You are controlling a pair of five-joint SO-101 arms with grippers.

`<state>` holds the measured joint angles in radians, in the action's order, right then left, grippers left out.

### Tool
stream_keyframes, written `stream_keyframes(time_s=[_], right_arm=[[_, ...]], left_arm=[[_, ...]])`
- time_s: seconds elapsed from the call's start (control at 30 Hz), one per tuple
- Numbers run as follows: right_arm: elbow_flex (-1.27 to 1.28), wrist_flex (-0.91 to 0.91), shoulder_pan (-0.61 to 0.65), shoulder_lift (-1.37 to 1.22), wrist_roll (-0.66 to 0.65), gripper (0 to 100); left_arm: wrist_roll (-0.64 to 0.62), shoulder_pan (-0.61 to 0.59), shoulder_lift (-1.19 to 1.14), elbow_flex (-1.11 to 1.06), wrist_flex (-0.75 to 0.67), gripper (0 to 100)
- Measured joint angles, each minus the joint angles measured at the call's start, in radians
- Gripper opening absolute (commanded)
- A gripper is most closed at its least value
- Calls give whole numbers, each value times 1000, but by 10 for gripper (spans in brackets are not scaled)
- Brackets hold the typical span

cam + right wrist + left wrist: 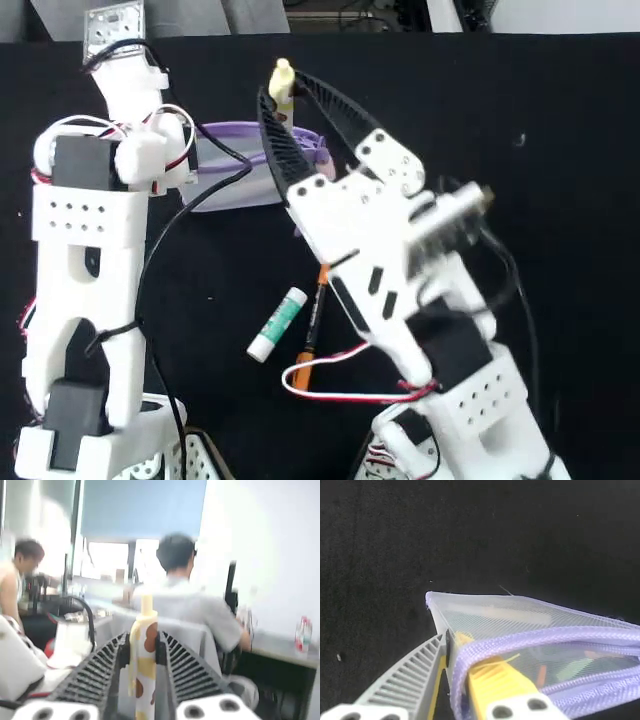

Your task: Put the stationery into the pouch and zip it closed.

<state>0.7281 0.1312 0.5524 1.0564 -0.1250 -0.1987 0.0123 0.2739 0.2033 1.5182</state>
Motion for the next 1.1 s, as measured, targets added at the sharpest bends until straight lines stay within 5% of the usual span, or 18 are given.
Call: stream_keyframes(time_s=[0.27,0.57,0.9,1.1], right_arm=[[46,-218,6,31,138,11],[213,-502,6,-118,152,11],[229,-535,-3,-290,152,19],[273,-535,-6,-325,152,273]], left_arm=[[0,-2,2,-25,-29,27],[0,-2,2,-25,-32,27],[0,-3,2,-25,-32,27],[0,-3,2,-25,-32,27]])
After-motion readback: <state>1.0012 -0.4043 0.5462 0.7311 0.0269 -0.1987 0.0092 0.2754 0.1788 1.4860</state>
